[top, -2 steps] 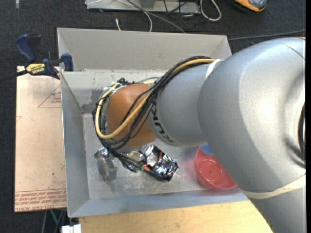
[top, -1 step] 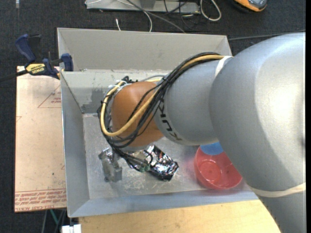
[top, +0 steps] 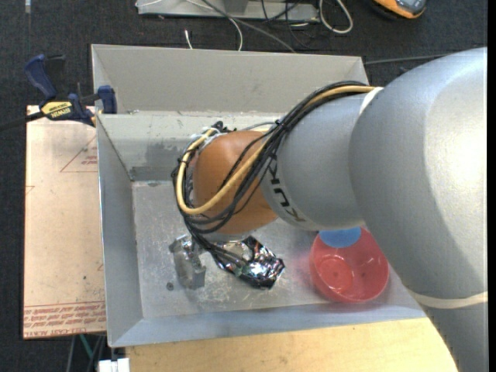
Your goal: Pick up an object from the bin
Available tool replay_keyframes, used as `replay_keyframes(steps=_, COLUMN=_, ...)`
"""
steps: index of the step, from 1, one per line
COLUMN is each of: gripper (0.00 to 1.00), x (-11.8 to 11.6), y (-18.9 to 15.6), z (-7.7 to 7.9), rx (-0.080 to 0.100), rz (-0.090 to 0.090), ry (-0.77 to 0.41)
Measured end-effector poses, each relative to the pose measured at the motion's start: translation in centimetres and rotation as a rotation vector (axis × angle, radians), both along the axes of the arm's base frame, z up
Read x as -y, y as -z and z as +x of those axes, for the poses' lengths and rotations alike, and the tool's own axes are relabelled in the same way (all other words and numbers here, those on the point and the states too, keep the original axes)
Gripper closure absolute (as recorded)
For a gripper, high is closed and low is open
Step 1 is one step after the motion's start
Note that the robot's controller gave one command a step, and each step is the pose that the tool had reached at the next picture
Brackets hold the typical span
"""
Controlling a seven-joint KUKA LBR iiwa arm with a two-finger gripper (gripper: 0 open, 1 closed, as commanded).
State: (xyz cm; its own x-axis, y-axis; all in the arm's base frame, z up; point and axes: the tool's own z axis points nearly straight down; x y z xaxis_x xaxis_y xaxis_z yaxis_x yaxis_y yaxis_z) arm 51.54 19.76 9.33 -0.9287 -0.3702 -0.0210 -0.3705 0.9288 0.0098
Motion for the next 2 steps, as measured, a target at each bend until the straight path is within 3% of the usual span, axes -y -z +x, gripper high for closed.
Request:
replay_keyframes(steps=1, gripper=1.0, x=0.2, y=2.4, z=-3.6, rx=0.008, rz=-0.003, ry=-0.228)
replay_keyframes(steps=2, gripper=1.0, x=-1.9, y=2.3, z=-2.6, rx=0.005, rz=0.0, ry=-0.153)
